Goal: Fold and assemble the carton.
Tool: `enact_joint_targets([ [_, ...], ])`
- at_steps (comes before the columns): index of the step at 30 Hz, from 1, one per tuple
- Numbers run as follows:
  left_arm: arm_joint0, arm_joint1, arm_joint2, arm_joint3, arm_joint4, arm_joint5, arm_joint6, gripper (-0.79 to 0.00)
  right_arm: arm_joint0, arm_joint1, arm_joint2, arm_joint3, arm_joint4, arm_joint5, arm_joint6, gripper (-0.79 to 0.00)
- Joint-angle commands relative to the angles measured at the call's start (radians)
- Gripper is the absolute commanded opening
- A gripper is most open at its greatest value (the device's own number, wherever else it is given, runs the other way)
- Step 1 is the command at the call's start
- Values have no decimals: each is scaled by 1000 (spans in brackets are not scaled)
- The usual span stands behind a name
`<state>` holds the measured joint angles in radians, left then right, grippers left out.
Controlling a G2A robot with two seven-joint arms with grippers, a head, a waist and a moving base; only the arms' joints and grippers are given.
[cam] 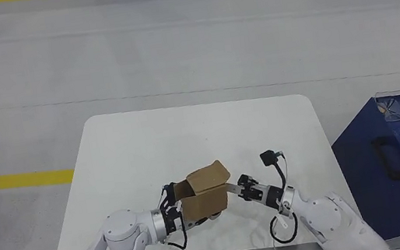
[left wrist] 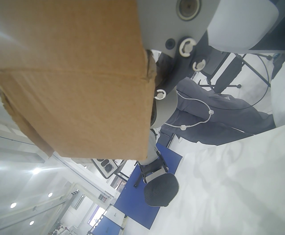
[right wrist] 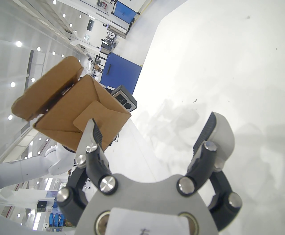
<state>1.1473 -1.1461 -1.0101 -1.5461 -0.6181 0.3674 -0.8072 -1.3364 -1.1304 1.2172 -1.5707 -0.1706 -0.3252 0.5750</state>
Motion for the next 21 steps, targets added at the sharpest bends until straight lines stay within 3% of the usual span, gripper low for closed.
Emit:
enact_joint_targets([
  [1,1,0,1,-1,0,-1,-1,-785,4,0,-1,-3,0,-1,0,0],
  [21,1,-1,-1,1,-6,-2,-4,-785,36,-9,-47,14,-11,13,-4,0],
])
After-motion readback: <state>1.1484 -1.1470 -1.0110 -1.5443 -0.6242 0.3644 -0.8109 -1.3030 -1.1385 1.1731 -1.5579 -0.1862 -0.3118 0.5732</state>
